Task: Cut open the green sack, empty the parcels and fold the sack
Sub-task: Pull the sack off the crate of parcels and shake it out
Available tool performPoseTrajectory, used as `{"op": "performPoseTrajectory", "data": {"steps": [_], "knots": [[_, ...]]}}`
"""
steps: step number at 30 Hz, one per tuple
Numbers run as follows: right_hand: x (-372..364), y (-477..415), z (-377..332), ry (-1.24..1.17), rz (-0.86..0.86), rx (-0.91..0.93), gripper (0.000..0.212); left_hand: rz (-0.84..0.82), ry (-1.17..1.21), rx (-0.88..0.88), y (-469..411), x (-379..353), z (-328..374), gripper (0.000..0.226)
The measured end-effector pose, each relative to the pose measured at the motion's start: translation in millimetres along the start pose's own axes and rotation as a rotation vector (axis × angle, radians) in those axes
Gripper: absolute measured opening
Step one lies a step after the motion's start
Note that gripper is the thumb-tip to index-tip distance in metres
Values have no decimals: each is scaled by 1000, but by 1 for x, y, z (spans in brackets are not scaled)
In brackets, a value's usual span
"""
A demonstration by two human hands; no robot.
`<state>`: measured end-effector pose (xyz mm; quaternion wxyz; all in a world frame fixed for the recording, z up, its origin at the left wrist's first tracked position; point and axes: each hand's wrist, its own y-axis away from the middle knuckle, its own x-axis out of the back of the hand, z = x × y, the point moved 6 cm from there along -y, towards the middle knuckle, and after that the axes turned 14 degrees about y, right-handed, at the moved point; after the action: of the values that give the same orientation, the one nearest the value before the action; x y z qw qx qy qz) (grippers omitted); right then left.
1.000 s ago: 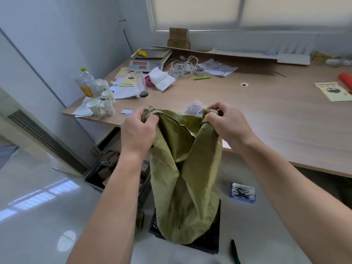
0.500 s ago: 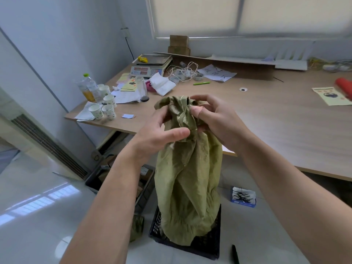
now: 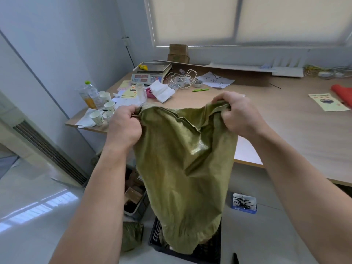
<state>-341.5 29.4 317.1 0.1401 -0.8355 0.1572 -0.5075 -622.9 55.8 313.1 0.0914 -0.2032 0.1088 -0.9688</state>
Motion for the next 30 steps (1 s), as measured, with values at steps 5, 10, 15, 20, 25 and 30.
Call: {"op": "performPoseTrajectory", "data": {"steps": [5,10,15,20,25,30], "knots": [[17,-10,41,13,233,-142,32,147,-84,-89,-14,28,-1,39],[30,-8,87,-411,351,-497,36,446,168,8,-19,65,-27,49],[17,-6,84,-1026,372,-628,40,528,789,26,-19,52,-42,58],[-9,-2,88,-1537,442,-710,37,288,968,-21,-25,36,-40,63],[-17,-13,69,-1396,-3,-484,36,-210,649,-103,-24,17,-19,60],[-30,-19,23,-1437,-353,-267,24,-536,594,-52,-16,-15,13,57]]}}
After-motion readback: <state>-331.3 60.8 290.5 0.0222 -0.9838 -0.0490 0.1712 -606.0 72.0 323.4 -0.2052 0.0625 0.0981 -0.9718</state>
